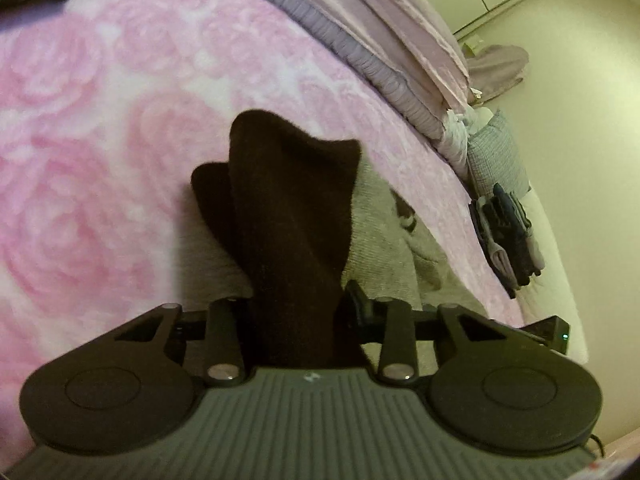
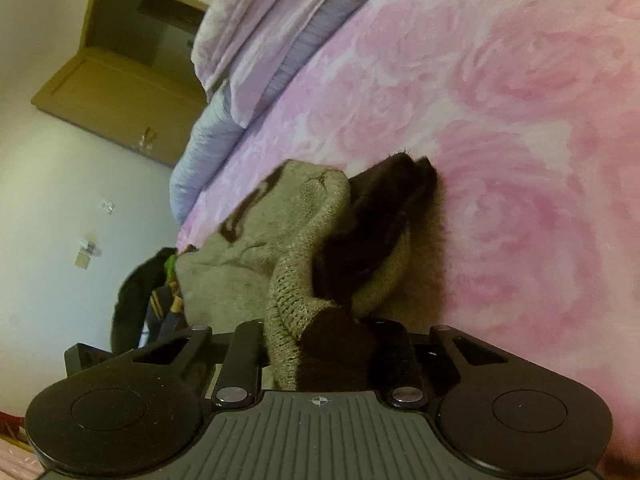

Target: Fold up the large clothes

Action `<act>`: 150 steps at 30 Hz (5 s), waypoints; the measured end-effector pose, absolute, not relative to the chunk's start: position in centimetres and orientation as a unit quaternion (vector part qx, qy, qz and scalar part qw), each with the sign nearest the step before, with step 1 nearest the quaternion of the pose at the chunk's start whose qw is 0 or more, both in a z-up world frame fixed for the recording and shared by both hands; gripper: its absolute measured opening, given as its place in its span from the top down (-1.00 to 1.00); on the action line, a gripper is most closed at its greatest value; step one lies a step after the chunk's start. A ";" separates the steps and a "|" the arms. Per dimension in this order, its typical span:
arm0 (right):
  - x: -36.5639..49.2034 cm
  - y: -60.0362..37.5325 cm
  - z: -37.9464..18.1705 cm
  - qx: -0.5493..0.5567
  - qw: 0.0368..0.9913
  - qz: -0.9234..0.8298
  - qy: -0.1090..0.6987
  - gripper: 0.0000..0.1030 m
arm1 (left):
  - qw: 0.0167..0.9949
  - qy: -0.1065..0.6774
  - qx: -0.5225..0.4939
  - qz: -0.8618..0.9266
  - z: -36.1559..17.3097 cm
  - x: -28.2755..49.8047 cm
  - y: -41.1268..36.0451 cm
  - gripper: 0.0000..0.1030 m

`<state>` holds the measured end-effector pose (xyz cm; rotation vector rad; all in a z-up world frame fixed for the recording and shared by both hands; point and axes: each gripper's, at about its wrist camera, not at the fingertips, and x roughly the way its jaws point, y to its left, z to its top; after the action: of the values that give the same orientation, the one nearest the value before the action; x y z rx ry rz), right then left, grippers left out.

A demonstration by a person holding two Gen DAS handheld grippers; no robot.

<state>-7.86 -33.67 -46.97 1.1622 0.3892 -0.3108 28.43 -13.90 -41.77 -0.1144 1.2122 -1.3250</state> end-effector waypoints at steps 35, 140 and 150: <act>-55.2 -65.1 -11.8 0.479 0.784 -0.395 0.032 0.67 | 0.434 0.454 0.028 -0.777 -12.4 -17.5 -65.3 0.47; -59.1 -60.4 -6.5 0.264 0.763 -0.545 0.223 -0.29 | 0.662 0.256 0.177 -0.682 -2.9 -36.3 -58.4 -0.98; -57.1 -51.9 -5.2 0.287 0.747 -0.553 0.234 -0.29 | 0.657 0.263 0.240 -0.664 -1.7 -35.0 -50.8 -0.97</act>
<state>-57.11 -51.86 -5.24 0.6269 0.5115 -1.2102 -35.05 -50.78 -1.75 0.5433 0.5963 -1.5046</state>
